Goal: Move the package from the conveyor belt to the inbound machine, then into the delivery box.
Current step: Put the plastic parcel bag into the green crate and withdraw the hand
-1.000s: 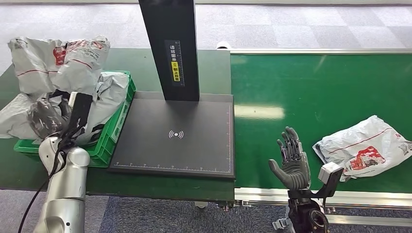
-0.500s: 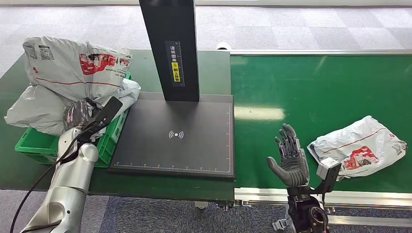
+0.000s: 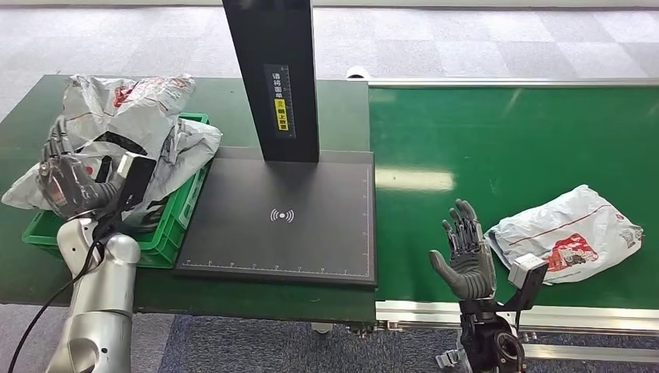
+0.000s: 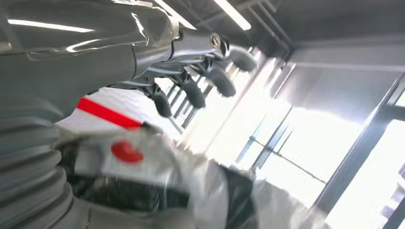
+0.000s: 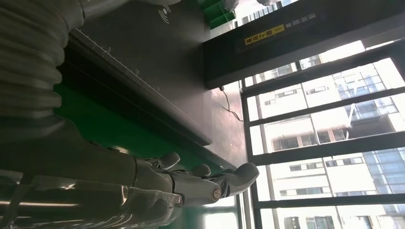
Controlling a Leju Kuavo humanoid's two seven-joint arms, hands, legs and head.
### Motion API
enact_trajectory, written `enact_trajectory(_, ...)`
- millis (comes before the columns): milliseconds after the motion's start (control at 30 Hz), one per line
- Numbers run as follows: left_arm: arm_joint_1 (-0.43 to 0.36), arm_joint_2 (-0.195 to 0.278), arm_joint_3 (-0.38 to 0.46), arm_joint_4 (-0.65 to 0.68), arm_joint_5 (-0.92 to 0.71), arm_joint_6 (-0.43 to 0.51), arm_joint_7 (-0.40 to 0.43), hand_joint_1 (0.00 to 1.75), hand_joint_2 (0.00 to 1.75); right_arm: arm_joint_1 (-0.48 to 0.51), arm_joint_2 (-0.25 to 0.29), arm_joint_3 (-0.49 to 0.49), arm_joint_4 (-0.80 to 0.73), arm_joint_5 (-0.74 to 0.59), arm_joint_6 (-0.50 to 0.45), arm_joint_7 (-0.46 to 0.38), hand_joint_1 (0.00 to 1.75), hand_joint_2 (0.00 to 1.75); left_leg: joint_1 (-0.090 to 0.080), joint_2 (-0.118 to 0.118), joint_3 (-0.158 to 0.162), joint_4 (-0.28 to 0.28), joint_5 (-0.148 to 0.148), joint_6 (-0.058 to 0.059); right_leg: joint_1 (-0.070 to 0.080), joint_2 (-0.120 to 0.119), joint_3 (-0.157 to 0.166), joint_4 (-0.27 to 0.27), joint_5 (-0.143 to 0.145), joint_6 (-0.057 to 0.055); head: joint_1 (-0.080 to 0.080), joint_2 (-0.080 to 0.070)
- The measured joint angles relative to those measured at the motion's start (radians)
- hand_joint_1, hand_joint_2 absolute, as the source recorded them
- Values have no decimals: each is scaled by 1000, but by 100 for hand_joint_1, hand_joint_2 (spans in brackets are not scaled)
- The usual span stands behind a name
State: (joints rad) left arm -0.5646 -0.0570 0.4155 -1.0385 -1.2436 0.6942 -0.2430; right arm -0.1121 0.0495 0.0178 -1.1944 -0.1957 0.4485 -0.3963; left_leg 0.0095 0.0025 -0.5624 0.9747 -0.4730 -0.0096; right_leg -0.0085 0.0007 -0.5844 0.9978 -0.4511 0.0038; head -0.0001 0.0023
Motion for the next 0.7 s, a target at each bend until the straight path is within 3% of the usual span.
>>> enact_trajectory(233, -10, -125, 204, -164, 57, 0, -293, 0, 175, 5, 0, 3, 0, -5, -5, -13, 0, 175, 0, 0, 0, 0, 0, 0, 0, 0, 0, 0, 0, 0, 0, 0)
enact_trajectory(433, -23, -199, 291, -246, 179, 0, -437, 0, 175, 5, 0, 6, 0, -9, -6, -22, 0, 175, 0, 0, 0, 0, 0, 0, 0, 0, 0, 0, 0, 0, 0, 0)
enact_trajectory(567, 6, -219, 227, -310, 349, -1, -453, 0, 175, 4, -1, 10, 1, -17, -5, -33, 0, 175, 0, -1, 0, 0, 0, 0, 0, 0, 0, 0, 0, 0, 0, 0)
enact_trajectory(700, 59, -212, 53, -335, 489, -4, -426, 0, 175, 0, -4, 11, 2, -33, 1, -36, 0, 175, 0, -2, -1, 0, 0, 0, 0, -1, 0, 0, 0, 0, 0, 0)
